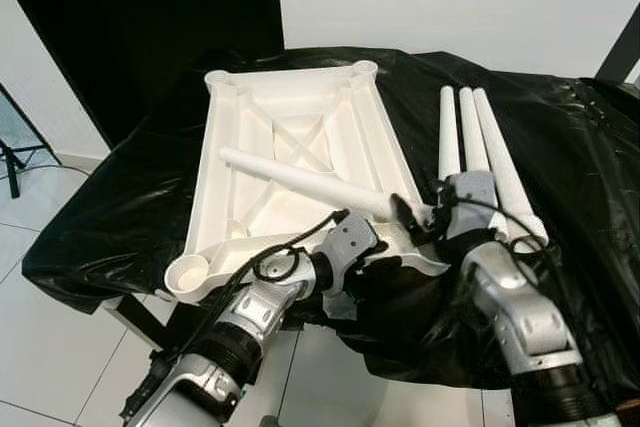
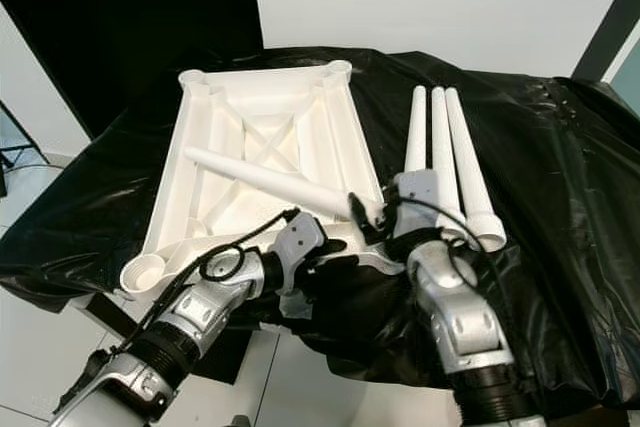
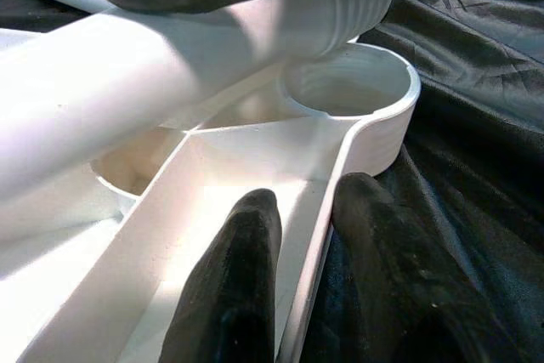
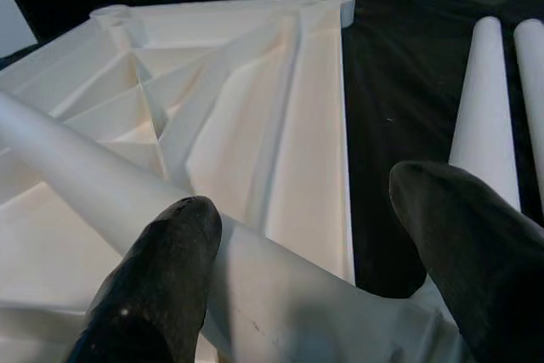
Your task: Building children table
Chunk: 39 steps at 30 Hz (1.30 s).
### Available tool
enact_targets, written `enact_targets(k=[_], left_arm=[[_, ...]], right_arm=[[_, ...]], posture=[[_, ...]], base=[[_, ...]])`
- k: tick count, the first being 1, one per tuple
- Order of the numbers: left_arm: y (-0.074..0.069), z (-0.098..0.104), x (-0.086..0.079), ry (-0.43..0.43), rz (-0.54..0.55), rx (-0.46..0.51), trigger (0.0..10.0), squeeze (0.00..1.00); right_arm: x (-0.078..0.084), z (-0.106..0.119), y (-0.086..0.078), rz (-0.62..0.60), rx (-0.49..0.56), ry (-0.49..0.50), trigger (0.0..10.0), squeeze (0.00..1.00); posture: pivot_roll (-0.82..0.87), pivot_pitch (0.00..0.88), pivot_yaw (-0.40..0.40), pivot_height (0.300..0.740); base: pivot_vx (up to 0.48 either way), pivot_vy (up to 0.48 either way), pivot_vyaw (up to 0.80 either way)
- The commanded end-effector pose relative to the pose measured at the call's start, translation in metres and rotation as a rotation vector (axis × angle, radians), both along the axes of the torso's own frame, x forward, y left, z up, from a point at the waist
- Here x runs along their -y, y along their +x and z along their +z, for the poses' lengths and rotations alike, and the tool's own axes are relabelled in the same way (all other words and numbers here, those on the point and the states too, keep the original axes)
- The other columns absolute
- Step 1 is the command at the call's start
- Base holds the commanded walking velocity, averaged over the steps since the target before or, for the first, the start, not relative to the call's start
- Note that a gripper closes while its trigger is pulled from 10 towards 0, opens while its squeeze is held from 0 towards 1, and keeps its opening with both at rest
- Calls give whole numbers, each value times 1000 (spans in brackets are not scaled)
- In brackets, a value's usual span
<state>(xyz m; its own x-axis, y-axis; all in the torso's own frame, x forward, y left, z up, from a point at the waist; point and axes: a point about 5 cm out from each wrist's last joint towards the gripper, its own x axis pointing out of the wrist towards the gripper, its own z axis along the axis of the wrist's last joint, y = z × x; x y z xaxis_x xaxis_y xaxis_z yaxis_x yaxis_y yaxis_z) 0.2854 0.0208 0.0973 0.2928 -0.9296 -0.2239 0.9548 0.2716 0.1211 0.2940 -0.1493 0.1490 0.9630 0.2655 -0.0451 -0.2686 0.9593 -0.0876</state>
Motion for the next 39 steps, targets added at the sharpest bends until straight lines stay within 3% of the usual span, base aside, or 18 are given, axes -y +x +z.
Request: enact_targets(k=[1,4,7,13,14,16,19,20,23,27,30,31,34,35,39], left_arm=[[-11,-13,10,51,-99,-47,10000,0],[-11,-13,10,51,-95,-45,10000,0],[-12,-14,8,53,-90,-43,10000,0],[-12,-15,8,53,-88,-43,10000,0],[-11,-15,8,52,-84,-41,10000,0],[-11,-15,10,50,-82,-38,10000,0],[-11,-15,11,50,-83,-37,10000,0],[-11,-15,12,49,-85,-36,10000,0],[-12,-15,13,48,-86,-36,10000,0],[-14,-17,15,49,-92,-37,10000,0],[-14,-17,15,51,-89,-34,10000,0],[-14,-17,15,48,-85,-32,10000,0],[-14,-17,15,46,-83,-31,10000,0],[-14,-16,15,44,-78,-29,10000,0],[-14,-16,15,41,-73,-27,10000,0]], right_arm=[[0,-2,4,42,-70,-3,10000,0],[-3,-1,6,110,-120,-24,10000,0],[-4,3,7,256,-219,-74,10000,0],[-3,4,7,295,-231,-103,10000,0],[-2,5,6,351,-266,-131,10000,0],[4,2,5,459,-382,-204,10000,0],[9,0,6,488,-426,-236,10000,0],[16,-2,9,497,-486,-266,10000,0],[21,-3,12,497,-522,-281,10000,0],[49,5,33,481,-589,-449,10000,0],[55,6,39,476,-602,-504,10000,0],[56,4,42,477,-612,-518,7725,0],[56,3,44,482,-625,-525,7725,0],[55,1,45,487,-632,-533,0,0],[52,0,46,496,-637,-529,0,0]], posture=[[152,0,-4,740],[152,0,-4,740],[162,0,-14,740],[162,0,-14,740],[164,0,-19,740],[162,0,-22,740],[160,0,-23,740],[161,0,-23,740],[161,0,-23,740],[160,0,-20,740],[160,0,-20,740],[170,0,-27,740],[173,0,-28,740],[178,0,-31,740],[183,0,-33,740]], base=[[0,0,0],[0,0,0],[0,0,0],[0,0,0],[0,0,0],[0,0,0],[0,0,0],[0,0,0],[0,0,0],[0,0,0],[0,0,0],[0,0,0],[0,0,0],[0,0,0],[0,0,0]])
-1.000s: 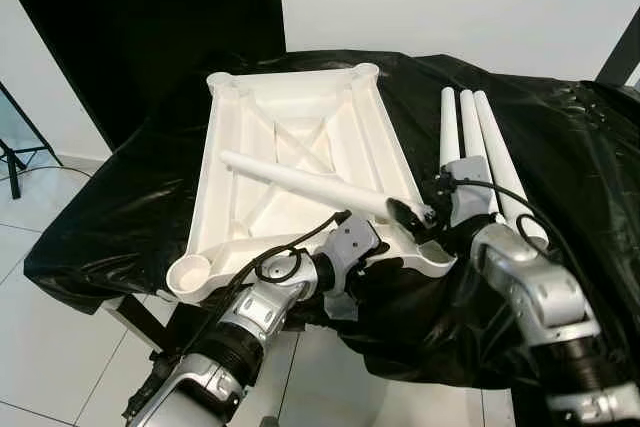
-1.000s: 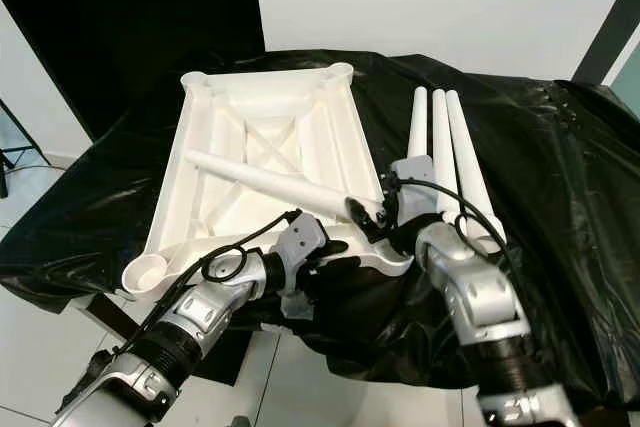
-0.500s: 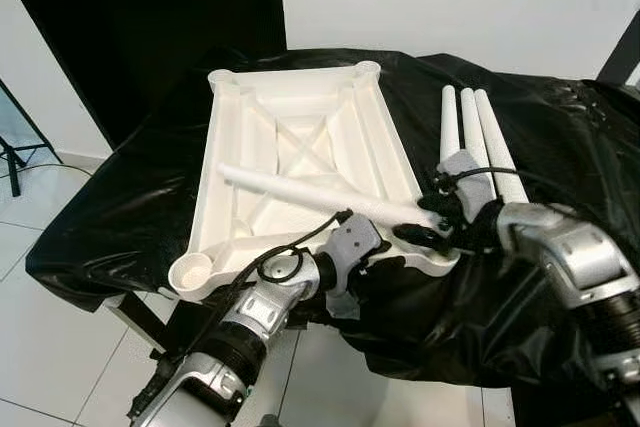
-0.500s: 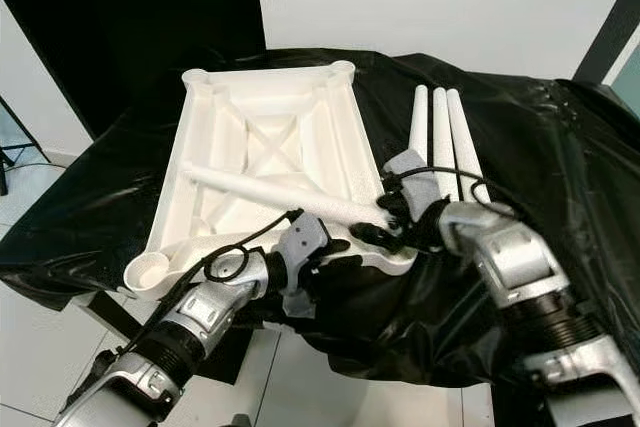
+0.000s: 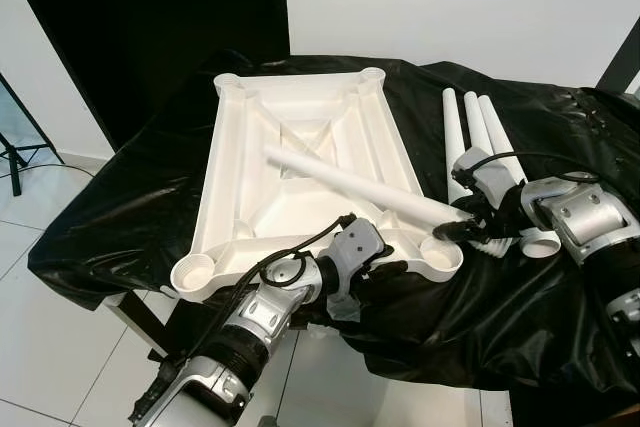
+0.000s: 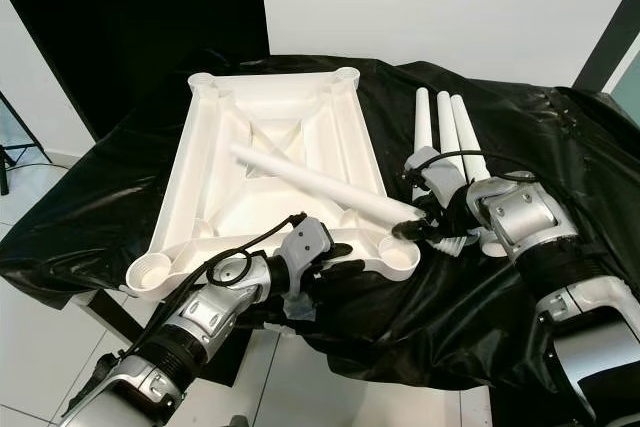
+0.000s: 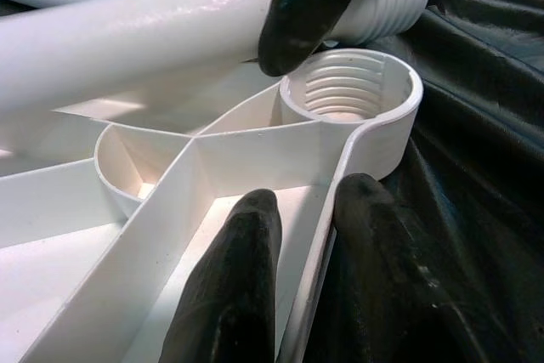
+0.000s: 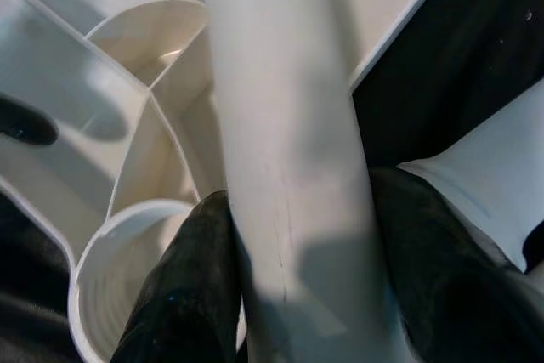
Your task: Building children table
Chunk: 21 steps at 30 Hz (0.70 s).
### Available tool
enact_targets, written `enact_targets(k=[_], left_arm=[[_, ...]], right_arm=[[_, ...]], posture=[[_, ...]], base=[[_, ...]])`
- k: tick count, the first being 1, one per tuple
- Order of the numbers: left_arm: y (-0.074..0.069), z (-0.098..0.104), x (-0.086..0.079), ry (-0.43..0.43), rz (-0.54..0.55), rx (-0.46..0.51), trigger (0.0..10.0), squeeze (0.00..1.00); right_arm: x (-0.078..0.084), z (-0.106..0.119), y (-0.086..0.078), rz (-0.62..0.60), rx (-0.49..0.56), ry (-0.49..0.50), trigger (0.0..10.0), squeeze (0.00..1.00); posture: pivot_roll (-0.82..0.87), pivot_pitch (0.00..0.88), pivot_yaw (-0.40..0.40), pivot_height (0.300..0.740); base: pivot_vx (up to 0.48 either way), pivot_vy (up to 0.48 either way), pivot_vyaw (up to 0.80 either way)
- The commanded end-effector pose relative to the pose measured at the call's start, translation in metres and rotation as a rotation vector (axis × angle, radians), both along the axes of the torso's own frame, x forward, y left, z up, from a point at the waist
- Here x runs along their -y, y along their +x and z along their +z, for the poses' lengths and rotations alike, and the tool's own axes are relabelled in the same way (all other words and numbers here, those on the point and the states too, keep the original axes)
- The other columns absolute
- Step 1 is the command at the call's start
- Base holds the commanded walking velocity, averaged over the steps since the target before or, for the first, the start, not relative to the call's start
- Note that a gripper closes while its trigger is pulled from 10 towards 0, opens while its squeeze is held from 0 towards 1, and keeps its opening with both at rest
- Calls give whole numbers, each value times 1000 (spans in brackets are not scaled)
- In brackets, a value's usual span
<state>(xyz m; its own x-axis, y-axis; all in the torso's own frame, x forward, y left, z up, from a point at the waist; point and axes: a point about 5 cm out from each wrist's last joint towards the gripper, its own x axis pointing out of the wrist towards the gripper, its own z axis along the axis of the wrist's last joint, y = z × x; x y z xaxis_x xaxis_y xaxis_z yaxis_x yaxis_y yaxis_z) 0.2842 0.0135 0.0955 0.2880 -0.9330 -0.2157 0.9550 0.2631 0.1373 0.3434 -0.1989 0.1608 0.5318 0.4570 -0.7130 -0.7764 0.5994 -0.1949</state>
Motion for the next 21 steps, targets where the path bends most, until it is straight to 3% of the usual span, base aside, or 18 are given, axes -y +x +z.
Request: enact_targets(k=[1,10,13,14,15,17,18,21], left_arm=[[-13,-15,7,43,-57,-45,10000,0],[-13,-16,4,45,-50,-42,10000,0],[-12,-14,5,39,-52,-34,10000,0],[-12,-14,5,39,-52,-34,10000,0],[-11,-12,6,21,-50,-30,10000,0],[-11,-12,6,21,-50,-30,10000,0],[-9,-7,8,-15,-46,-19,10000,0],[-8,-1,8,-60,-43,-16,10000,0]], right_arm=[[-1,-13,-1,-24,-39,-11,0,0],[-18,-16,8,-79,32,132,0,0],[-24,-12,11,-116,164,186,0,0],[-24,-12,11,-116,164,186,0,0],[-30,-11,8,-134,242,218,0,0],[-30,-11,8,-134,242,218,0,0],[-39,-12,1,-140,318,250,0,0],[-49,-14,-8,-149,374,288,0,0]], posture=[[190,0,-35,740],[186,0,-25,740],[178,0,-20,740],[178,0,-20,740],[169,0,-13,740],[169,0,-13,740],[162,0,-8,740],[156,0,-2,740]], base=[[0,0,0],[0,0,0],[0,0,0],[0,0,0],[0,0,0],[0,0,0],[0,0,0],[0,0,0]])
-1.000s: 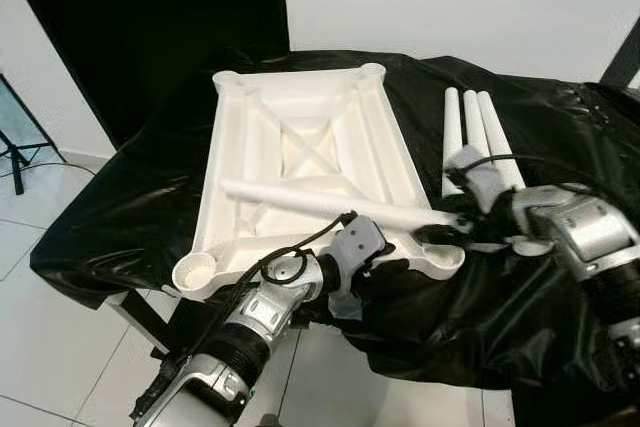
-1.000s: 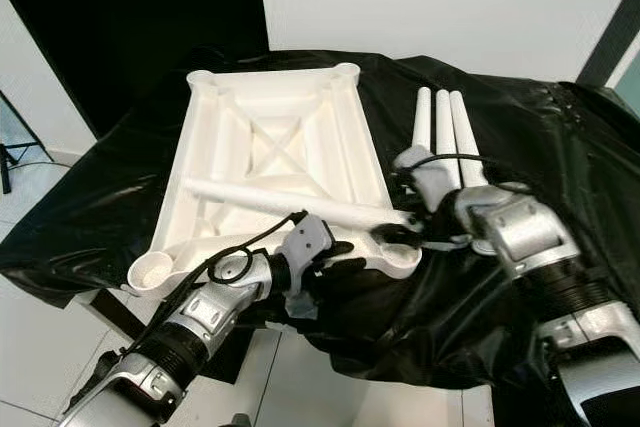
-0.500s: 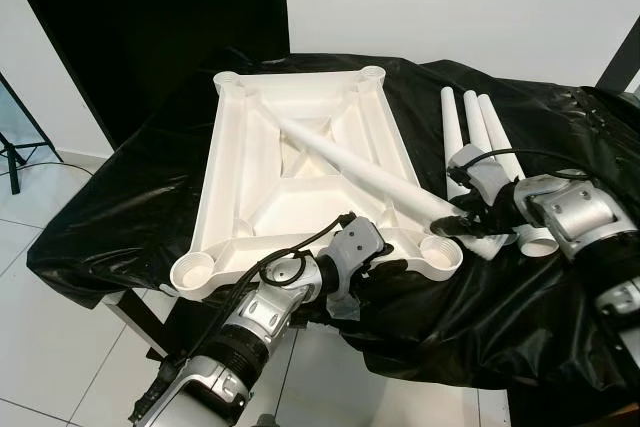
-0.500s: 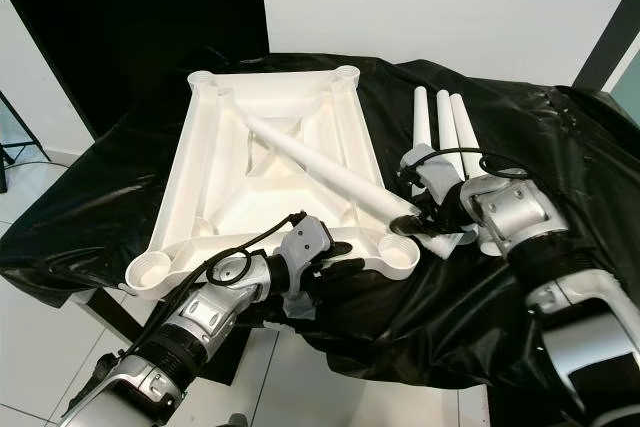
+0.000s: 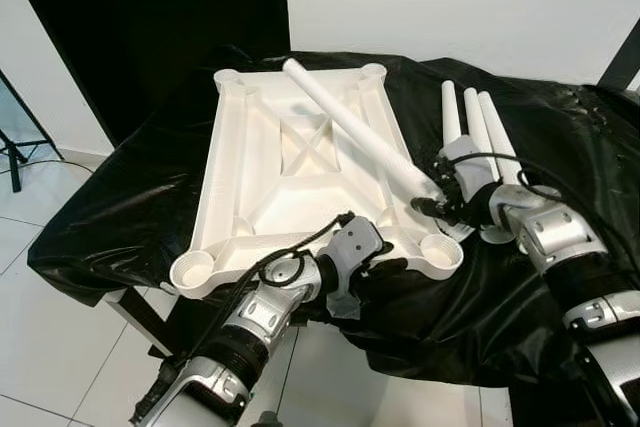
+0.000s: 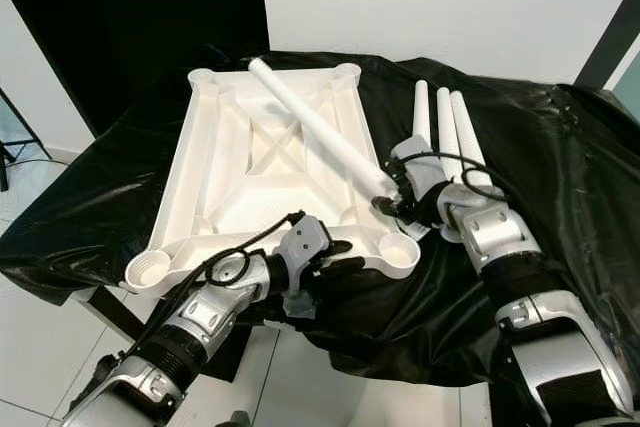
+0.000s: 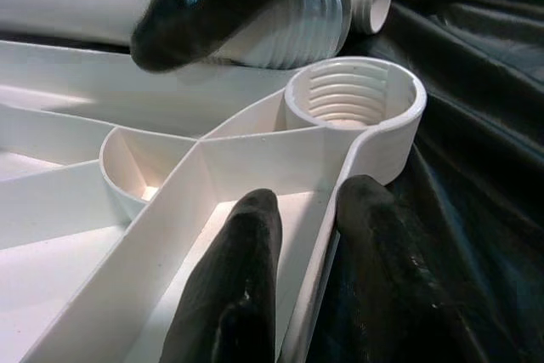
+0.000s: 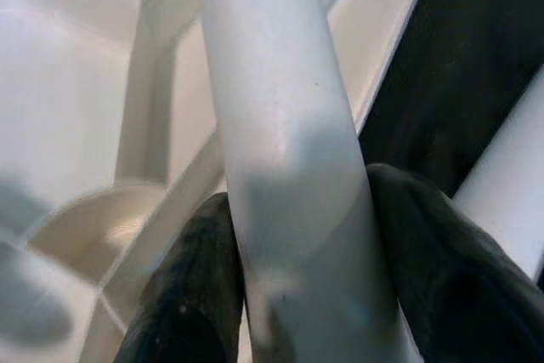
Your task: Building children table
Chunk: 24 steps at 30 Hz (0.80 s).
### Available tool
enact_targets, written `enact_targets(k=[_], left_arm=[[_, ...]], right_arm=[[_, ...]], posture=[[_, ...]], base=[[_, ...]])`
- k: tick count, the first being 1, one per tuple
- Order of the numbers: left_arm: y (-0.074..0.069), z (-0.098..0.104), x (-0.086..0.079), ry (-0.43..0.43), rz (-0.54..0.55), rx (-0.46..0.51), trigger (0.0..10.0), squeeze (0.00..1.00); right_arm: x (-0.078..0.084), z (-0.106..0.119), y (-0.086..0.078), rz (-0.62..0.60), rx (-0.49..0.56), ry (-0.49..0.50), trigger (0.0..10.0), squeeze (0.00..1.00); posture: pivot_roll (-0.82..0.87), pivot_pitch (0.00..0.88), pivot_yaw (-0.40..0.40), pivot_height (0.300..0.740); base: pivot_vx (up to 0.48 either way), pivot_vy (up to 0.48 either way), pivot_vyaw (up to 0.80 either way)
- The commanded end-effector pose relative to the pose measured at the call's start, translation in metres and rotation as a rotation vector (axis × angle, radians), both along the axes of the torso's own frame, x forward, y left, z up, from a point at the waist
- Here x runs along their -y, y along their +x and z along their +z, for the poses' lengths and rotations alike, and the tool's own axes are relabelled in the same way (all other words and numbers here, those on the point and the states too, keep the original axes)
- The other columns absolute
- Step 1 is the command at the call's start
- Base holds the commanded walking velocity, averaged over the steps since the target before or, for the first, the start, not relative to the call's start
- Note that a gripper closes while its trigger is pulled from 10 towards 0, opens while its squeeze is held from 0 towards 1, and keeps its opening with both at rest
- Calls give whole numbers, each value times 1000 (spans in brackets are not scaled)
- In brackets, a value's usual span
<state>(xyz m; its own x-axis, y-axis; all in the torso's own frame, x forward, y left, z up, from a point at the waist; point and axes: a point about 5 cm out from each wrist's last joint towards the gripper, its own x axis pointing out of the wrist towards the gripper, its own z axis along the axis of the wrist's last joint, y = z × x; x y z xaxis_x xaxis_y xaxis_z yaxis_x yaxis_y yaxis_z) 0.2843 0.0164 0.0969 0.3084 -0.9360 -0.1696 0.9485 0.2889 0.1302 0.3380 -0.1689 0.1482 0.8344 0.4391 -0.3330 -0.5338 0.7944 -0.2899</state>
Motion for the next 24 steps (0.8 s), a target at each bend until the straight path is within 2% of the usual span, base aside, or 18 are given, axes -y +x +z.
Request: enact_targets(k=[1,2,3,4,5,6,7,8,9,11,12,13,15,22,24], left_arm=[[-6,4,11,-63,-64,-25,10000,247],[-4,13,11,-129,-64,-31,10000,1000],[-4,13,11,-129,-64,-31,10000,1000],[-3,19,10,-170,-66,-34,10000,1000],[-3,19,10,-170,-66,-34,10000,1000],[1,30,9,-249,-46,-32,10000,890],[1,30,9,-249,-46,-32,10000,890],[5,40,7,-324,-31,-37,10000,0],[6,47,6,-377,-23,-43,10000,0],[6,47,6,-377,-23,-43,10000,0],[9,62,4,-499,-20,-78,10000,0],[9,62,4,-499,-20,-78,10000,0],[11,71,2,-565,-21,-97,10000,0],[17,79,-3,-636,10,-114,10000,0],[23,83,-7,-671,44,-118,10000,0]], right_arm=[[-28,-4,-12,46,31,99,0,0],[-33,-5,-20,5,68,161,353,0],[-33,-5,-20,5,68,161,353,0],[-35,-5,-24,-28,89,201,3569,0],[-35,-5,-24,-28,89,201,3569,0],[-34,-4,-29,-76,117,256,8745,0],[-34,-4,-29,-76,117,256,8745,0],[-32,-4,-32,-107,138,286,10000,0],[-31,-4,-35,-127,154,303,10000,0],[-31,-4,-35,-127,154,303,10000,0],[-29,-7,-40,-145,161,315,10000,0],[-29,-7,-40,-145,161,315,10000,0],[-27,-9,-42,-162,170,305,10000,0],[-22,-1,-50,-184,243,274,10000,0],[-13,1,-57,-169,296,224,10000,0]], posture=[[152,0,0,740],[146,0,4,740],[146,0,4,740],[146,0,4,740],[146,0,4,740],[135,0,9,740],[135,0,9,740],[132,0,10,740],[128,0,12,740],[128,0,12,740],[122,0,16,740],[122,0,16,740],[121,0,17,740],[123,0,22,740],[126,0,21,740]], base=[[0,0,0],[0,0,0],[0,0,0],[0,0,0],[0,0,0],[0,0,0],[0,0,0],[0,0,0],[0,0,0],[0,0,0],[0,0,0],[0,0,0],[0,0,0],[0,0,0],[0,0,0]])
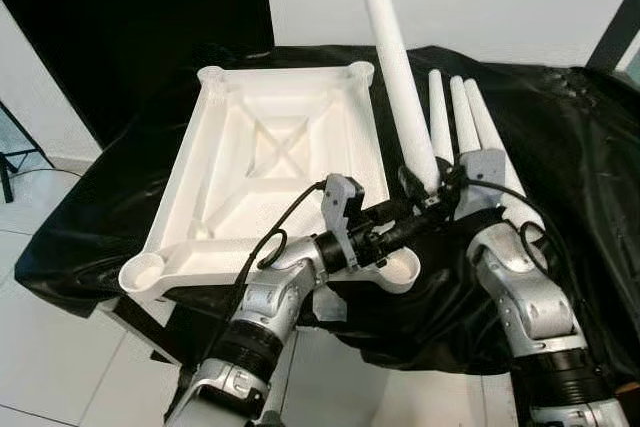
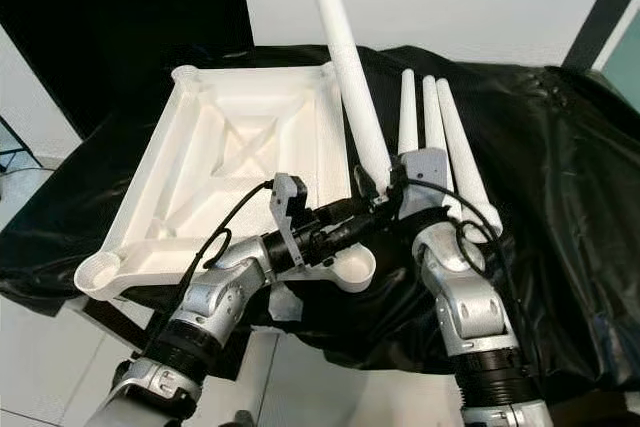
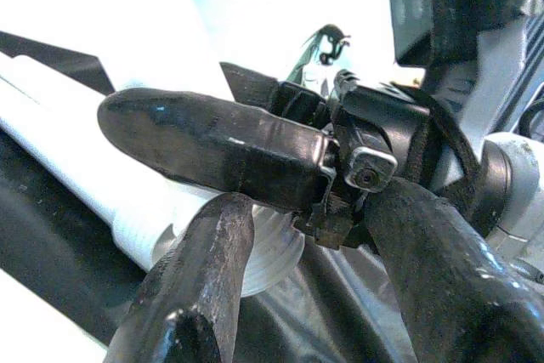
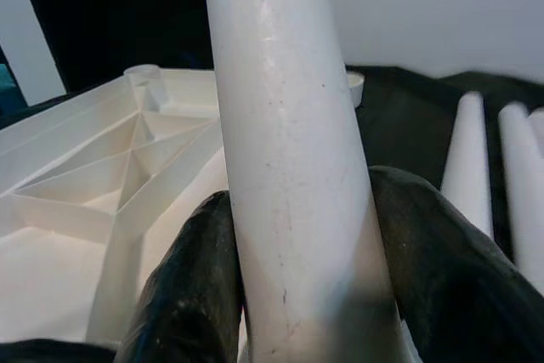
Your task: Building children table
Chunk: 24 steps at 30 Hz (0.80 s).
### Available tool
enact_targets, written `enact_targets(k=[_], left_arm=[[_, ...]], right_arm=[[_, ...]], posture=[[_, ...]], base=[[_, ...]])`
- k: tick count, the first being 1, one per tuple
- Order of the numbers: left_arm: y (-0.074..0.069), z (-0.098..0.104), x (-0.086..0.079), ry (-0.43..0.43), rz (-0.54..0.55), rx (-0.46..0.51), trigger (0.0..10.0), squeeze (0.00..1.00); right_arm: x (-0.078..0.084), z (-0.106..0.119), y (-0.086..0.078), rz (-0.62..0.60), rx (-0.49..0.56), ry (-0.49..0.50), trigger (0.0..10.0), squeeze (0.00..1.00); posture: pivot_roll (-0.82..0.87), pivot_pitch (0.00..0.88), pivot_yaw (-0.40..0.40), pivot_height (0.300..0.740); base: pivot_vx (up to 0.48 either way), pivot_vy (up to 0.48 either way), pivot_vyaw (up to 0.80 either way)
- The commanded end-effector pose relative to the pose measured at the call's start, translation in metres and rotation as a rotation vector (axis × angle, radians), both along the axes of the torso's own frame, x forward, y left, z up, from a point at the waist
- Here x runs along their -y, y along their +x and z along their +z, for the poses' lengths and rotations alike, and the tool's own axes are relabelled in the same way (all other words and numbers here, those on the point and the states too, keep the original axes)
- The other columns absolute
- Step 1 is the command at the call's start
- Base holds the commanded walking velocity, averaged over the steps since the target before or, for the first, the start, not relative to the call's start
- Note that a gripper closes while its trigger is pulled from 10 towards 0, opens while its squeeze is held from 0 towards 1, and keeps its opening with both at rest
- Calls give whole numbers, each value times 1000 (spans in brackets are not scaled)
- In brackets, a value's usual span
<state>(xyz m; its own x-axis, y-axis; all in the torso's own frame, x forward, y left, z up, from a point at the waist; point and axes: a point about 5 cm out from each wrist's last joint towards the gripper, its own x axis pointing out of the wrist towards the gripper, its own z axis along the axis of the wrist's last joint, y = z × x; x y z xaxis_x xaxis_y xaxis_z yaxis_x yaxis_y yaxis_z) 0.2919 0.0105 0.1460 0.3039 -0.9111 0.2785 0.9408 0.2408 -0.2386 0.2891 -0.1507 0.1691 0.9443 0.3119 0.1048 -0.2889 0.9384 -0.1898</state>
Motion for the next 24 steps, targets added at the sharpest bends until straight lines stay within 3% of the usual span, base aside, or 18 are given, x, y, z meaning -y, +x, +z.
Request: enact_targets(k=[1,5,7,12,16,19,24], left_arm=[[15,34,-13,-117,100,82,10000,0],[21,41,-22,-178,130,47,10000,0],[21,41,-22,-178,130,47,10000,0],[25,44,-28,-200,128,33,10000,0],[23,34,-26,-74,77,85,10000,0],[22,30,-25,-31,63,101,10000,0],[17,14,-32,136,4,155,10000,0]], right_arm=[[5,-20,-8,7,-70,-57,10000,0],[20,-21,-20,-21,-22,-125,10000,0],[20,-21,-20,-21,-22,-125,10000,0],[34,-29,-39,-66,-32,-151,10000,0],[37,-33,-48,-93,-43,-154,10000,0],[36,-33,-48,-95,-41,-155,10000,0],[38,-27,-42,-95,-13,-164,10000,0]], posture=[[126,0,21,740],[122,0,24,740],[122,0,24,740],[111,0,31,740],[88,0,43,740],[88,0,43,740],[88,0,40,740]], base=[[0,0,0],[0,0,0],[0,0,0],[0,0,0],[0,0,0],[0,0,0],[0,0,0]])
